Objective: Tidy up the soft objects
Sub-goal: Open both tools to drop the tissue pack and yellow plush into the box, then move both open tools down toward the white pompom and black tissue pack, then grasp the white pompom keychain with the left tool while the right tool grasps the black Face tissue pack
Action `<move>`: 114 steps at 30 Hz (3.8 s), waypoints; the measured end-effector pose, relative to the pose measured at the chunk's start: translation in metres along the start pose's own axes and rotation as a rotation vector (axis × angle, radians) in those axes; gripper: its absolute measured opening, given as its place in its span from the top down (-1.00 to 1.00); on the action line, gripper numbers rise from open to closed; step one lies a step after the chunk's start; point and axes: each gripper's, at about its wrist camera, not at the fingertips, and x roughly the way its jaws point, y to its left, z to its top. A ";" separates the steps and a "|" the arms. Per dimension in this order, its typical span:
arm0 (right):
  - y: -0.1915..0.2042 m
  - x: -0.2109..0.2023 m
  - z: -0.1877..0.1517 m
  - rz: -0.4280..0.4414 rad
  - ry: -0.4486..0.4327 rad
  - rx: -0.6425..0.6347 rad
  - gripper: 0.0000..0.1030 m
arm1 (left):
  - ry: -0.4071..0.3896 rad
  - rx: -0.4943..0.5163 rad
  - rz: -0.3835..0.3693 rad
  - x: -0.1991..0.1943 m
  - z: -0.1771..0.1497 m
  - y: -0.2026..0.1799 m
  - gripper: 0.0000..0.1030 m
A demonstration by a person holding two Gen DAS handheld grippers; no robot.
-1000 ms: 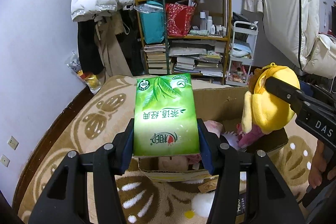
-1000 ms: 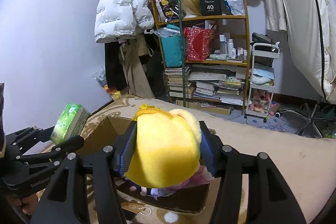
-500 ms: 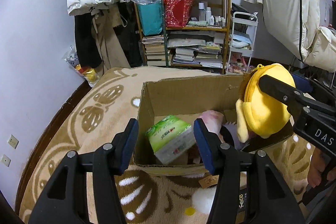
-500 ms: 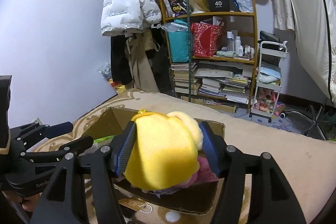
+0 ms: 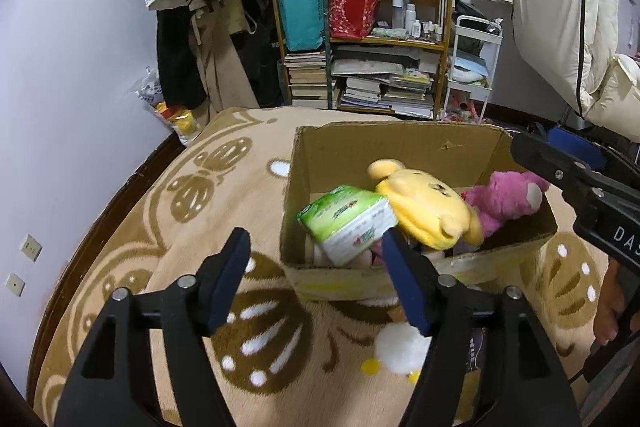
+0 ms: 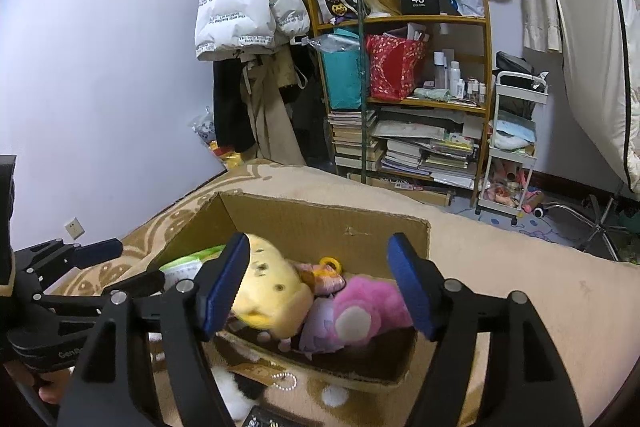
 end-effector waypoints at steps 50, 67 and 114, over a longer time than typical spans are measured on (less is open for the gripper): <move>0.009 -0.023 -0.079 -0.057 0.275 0.064 -1.00 | 0.273 -0.159 -0.184 0.014 -0.043 0.019 -0.91; 0.011 0.015 -0.103 -0.051 0.406 0.055 -1.00 | 0.368 -0.102 -0.237 0.054 -0.047 -0.004 -0.91; 0.024 0.069 -0.149 -0.008 0.607 0.046 -1.00 | 0.503 -0.042 -0.199 0.120 -0.071 -0.031 -0.55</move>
